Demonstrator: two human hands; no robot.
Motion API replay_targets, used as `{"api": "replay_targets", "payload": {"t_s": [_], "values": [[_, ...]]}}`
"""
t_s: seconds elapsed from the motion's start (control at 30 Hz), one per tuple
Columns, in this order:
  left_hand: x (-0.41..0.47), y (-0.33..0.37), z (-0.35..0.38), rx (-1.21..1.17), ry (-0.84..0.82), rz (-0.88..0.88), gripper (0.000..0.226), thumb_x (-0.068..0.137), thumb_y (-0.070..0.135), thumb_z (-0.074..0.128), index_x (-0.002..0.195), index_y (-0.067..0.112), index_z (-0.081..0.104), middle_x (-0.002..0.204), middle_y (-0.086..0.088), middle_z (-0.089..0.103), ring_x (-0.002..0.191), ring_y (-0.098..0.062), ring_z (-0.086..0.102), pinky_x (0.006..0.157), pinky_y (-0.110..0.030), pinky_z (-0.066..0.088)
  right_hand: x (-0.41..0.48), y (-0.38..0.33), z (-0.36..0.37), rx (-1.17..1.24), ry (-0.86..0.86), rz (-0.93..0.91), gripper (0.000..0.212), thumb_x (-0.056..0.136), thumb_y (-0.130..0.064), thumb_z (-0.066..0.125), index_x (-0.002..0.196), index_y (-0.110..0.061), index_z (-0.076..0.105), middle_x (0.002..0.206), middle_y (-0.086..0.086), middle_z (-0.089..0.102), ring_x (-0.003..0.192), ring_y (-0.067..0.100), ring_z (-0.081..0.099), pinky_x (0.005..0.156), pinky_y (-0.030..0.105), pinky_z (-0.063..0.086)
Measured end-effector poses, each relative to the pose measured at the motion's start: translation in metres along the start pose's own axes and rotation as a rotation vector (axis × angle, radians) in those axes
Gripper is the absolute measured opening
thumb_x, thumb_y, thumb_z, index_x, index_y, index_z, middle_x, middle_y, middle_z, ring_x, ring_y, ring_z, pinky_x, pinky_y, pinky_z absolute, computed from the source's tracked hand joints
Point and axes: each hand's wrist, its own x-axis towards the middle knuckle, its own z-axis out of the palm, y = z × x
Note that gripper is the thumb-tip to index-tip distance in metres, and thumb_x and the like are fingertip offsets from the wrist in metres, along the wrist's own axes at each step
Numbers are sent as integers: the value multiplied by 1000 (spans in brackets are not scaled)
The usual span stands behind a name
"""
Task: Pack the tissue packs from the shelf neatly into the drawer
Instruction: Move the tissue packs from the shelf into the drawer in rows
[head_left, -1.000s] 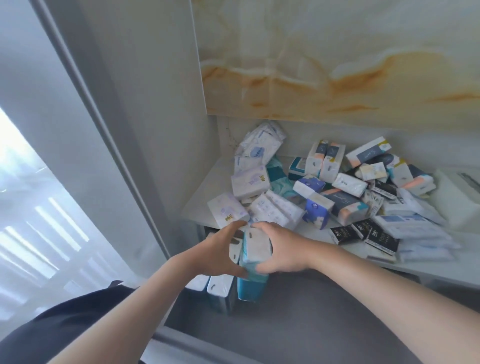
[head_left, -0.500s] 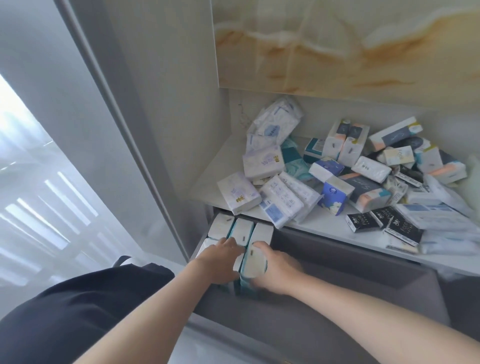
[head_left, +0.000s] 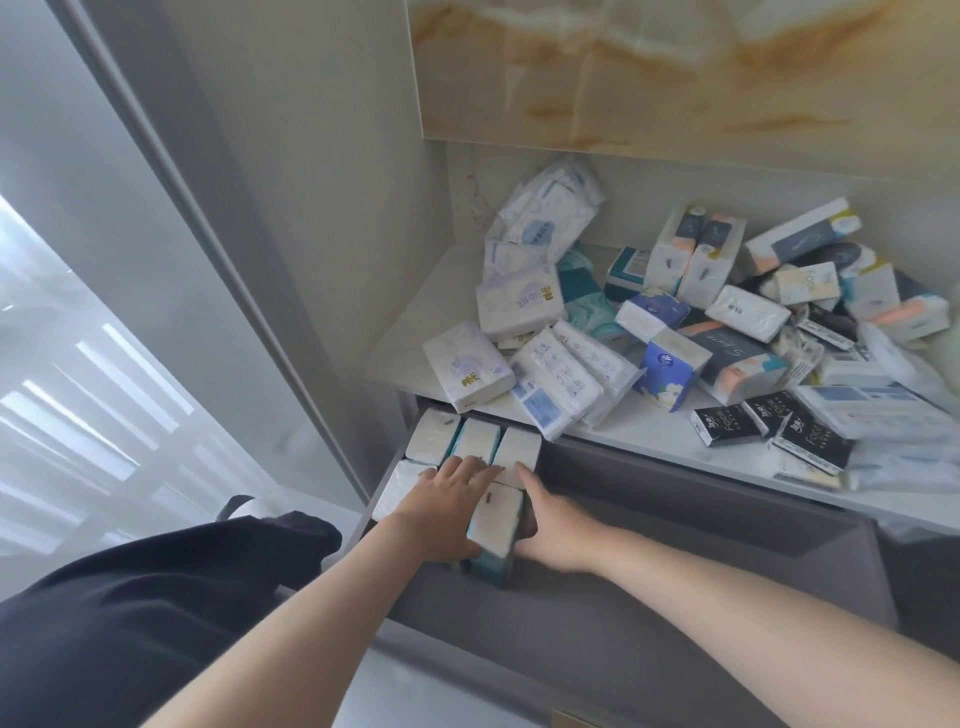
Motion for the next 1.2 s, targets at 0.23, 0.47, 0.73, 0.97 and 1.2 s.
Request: {"api": "replay_targets", "payload": {"t_s": [0.23,0.47,0.73,0.97,1.2], "values": [[5,5,-24,-112,-180,-52,110,69,50,79,155,28,14,151,2,21,139,-22,23,113,-44,31,-14,-16,-41,-315,13,-76,69,87,-34,58,150,-28,32,136,7,56,117,29,58,87,32,49],[42,24,-106,-621,195,-188,38,90,31,64,128,27,59,120,7,64,96,-10,60,82,-19,41,-31,-48,-148,-323,467,-300,27,93,-26,50,110,-35,69,112,-6,69,104,20,61,74,28,39],[135,42,-161,-318,436,-48,45,94,28,57,137,28,50,133,-1,54,125,-21,43,104,-38,39,26,13,-241,-644,500,-237,50,90,-26,56,140,-27,51,136,1,54,126,25,48,102,42,36],[187,8,-151,61,357,-24,41,98,32,47,139,32,49,153,4,34,141,-20,23,110,-39,30,72,38,-259,-777,410,-217,42,88,-34,56,129,-30,55,119,1,59,112,26,55,93,43,41],[189,-13,-143,-41,395,-113,48,98,28,41,145,26,39,139,4,50,129,-24,32,106,-38,28,93,47,-265,-738,411,-174,82,82,-68,60,152,-41,27,134,1,58,118,28,54,96,41,39]]}}
